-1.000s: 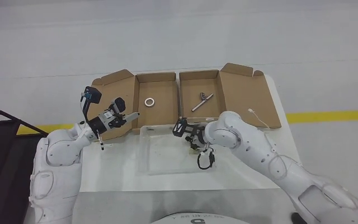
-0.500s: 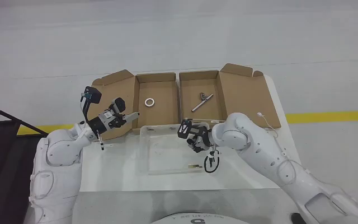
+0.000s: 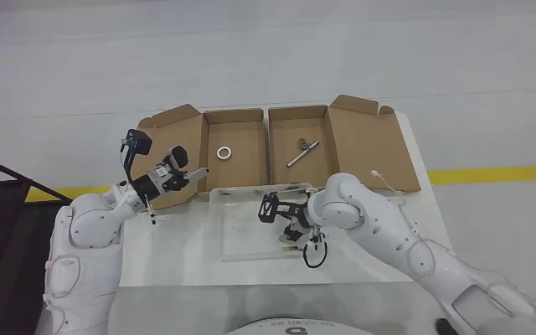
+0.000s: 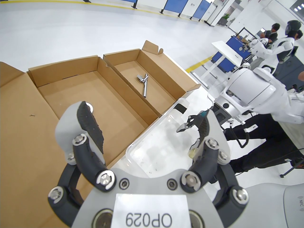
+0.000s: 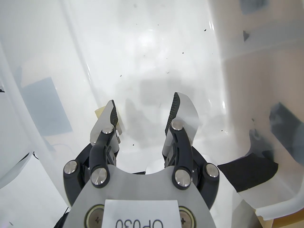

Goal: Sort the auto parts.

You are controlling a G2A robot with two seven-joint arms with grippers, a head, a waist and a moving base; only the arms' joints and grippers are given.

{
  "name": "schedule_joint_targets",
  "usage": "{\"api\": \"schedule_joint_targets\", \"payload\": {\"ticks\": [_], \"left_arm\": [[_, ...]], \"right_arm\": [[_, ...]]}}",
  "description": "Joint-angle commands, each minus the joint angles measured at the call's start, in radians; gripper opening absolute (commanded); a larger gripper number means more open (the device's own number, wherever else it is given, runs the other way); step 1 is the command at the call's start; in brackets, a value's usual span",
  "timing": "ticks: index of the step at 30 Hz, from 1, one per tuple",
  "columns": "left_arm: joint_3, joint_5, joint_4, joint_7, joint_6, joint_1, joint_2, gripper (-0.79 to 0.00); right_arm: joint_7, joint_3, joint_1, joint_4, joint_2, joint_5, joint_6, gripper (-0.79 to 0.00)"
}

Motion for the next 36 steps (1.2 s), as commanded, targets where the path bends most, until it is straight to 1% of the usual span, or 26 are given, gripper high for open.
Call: {"api": "schedule_joint_targets", "payload": {"ticks": [1, 2, 3, 4, 6, 12, 19, 22, 29, 34, 36], "left_arm": [[0.000, 0.000, 0.000, 0.000, 0.000, 0.000, 0.000, 0.000], [0.000, 0.000, 0.000, 0.000, 0.000, 0.000, 0.000, 0.000], [0.000, 0.000, 0.000, 0.000, 0.000, 0.000, 0.000, 0.000], [0.000, 0.000, 0.000, 0.000, 0.000, 0.000, 0.000, 0.000], [0.000, 0.000, 0.000, 0.000, 0.000, 0.000, 0.000, 0.000], [0.000, 0.000, 0.000, 0.000, 0.000, 0.000, 0.000, 0.000], [0.000, 0.000, 0.000, 0.000, 0.000, 0.000, 0.000, 0.000], [0.000, 0.000, 0.000, 0.000, 0.000, 0.000, 0.000, 0.000], [0.000, 0.000, 0.000, 0.000, 0.000, 0.000, 0.000, 0.000], [0.000, 0.000, 0.000, 0.000, 0.000, 0.000, 0.000, 0.000], [0.000, 0.000, 0.000, 0.000, 0.000, 0.000, 0.000, 0.000]], "right_arm": [[0.013, -0.005, 0.002, -0.001, 0.000, 0.000, -0.006, -0.200], [0.018, -0.007, 0.004, -0.002, 0.001, 0.000, -0.008, -0.175], [0.023, -0.008, 0.005, -0.003, 0.001, -0.002, -0.008, -0.108], [0.027, -0.011, 0.006, -0.005, 0.001, -0.004, -0.011, -0.071], [0.036, -0.018, 0.006, -0.010, 0.002, -0.006, -0.021, -0.062], [0.068, -0.036, 0.018, -0.013, 0.002, -0.024, -0.034, -0.068], [0.094, -0.080, 0.034, 0.012, -0.006, -0.078, -0.023, -0.123], [0.083, -0.093, 0.049, 0.037, -0.012, -0.092, -0.022, -0.215], [0.048, -0.100, 0.065, 0.062, -0.022, -0.110, 0.023, -0.342], [0.027, -0.078, 0.069, 0.061, -0.017, -0.091, 0.003, -0.332], [0.028, -0.065, 0.066, 0.051, -0.011, -0.076, -0.016, -0.348]]}}
